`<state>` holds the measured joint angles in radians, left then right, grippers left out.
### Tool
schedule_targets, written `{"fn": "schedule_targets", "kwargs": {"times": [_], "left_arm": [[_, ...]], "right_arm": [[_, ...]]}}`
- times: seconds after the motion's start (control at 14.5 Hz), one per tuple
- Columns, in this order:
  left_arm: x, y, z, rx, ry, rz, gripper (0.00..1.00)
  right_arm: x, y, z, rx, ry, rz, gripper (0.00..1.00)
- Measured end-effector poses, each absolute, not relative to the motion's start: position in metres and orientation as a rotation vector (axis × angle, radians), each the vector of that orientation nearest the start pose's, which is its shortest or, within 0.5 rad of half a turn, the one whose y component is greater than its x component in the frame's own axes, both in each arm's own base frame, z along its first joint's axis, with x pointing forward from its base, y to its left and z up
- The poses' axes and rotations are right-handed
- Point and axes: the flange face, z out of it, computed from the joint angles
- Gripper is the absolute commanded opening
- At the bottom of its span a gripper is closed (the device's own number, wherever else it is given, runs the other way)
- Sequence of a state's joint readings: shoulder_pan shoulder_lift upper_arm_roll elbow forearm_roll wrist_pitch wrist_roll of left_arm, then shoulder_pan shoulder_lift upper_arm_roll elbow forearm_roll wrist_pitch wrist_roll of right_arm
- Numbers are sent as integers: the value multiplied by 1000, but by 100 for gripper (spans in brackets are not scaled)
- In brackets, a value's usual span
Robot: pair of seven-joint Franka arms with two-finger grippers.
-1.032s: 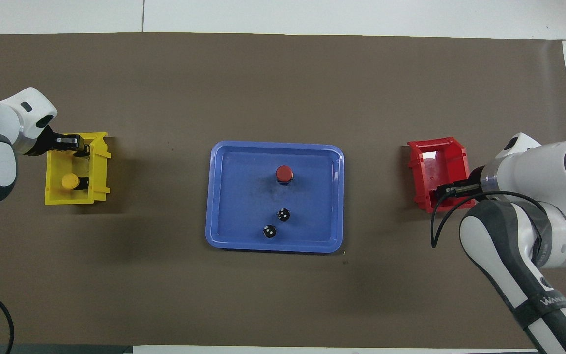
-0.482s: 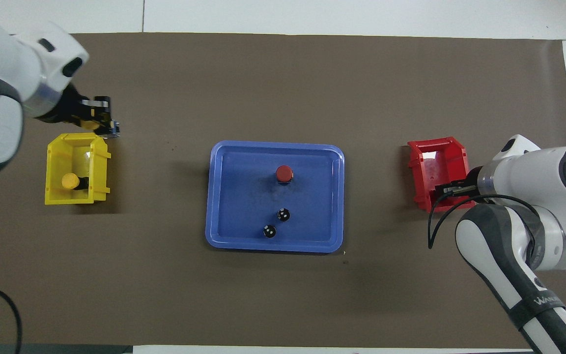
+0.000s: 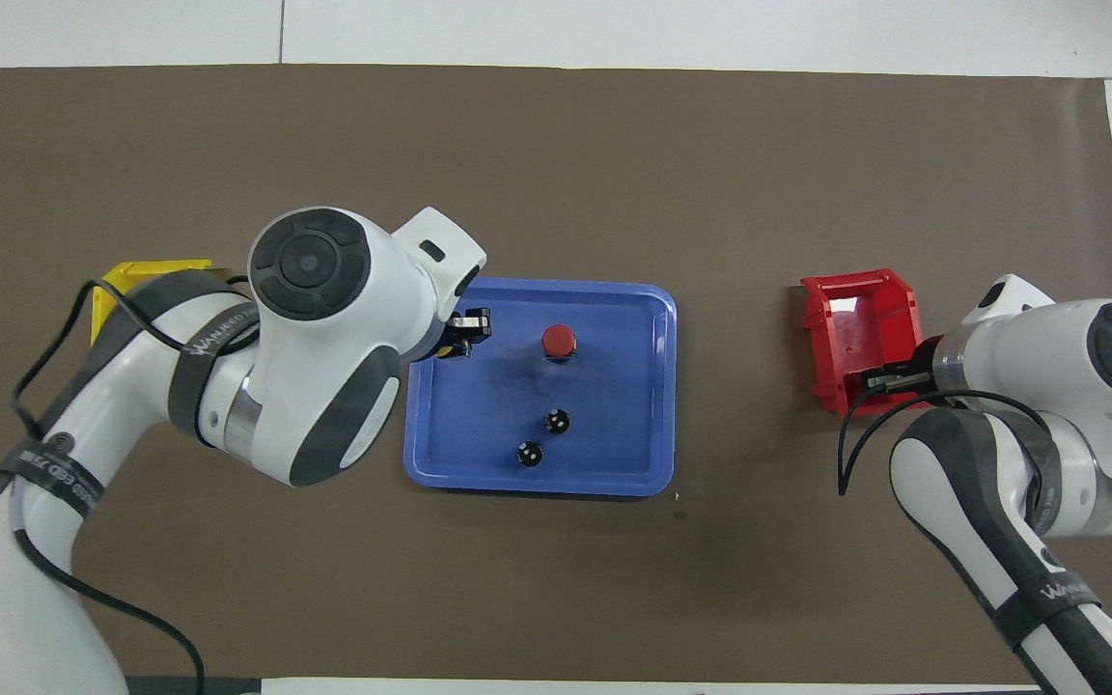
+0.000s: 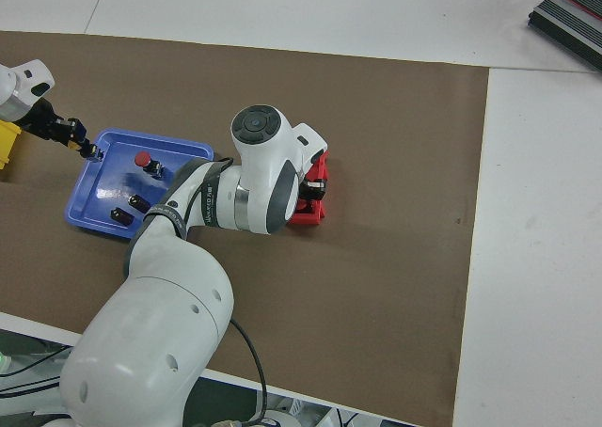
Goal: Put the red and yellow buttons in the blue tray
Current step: 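Place the yellow button in the tray while the right gripper lifts red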
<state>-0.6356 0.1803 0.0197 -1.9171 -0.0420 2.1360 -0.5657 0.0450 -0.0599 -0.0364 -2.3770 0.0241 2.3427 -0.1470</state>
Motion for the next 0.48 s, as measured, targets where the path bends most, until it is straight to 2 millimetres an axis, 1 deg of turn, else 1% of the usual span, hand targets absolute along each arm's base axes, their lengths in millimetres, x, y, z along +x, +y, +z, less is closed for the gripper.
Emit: {"fn": "schedule_targets", "kwargs": {"times": [0.07,0.28,0.34,0.41,0.48], "left_arm": [[491,-352,396,-3193,38,-26,1],[490,-362,386,-3206,4,-53,1],[488,-368,382,-3212,-5,-66,1],[486,-375,377,-3217,-11,-76,1],[484,-381,370,-3218,-15,-78,1]], "right_arm": [[492,4,348,-3116,-218,-42,27],[494,4,352,-3115,-229,-41,27],[498,4,360,-3113,-232,-18,27],[503,5,372,-3111,-234,11,27],[512,6,391,-3108,-239,40,27]]}}
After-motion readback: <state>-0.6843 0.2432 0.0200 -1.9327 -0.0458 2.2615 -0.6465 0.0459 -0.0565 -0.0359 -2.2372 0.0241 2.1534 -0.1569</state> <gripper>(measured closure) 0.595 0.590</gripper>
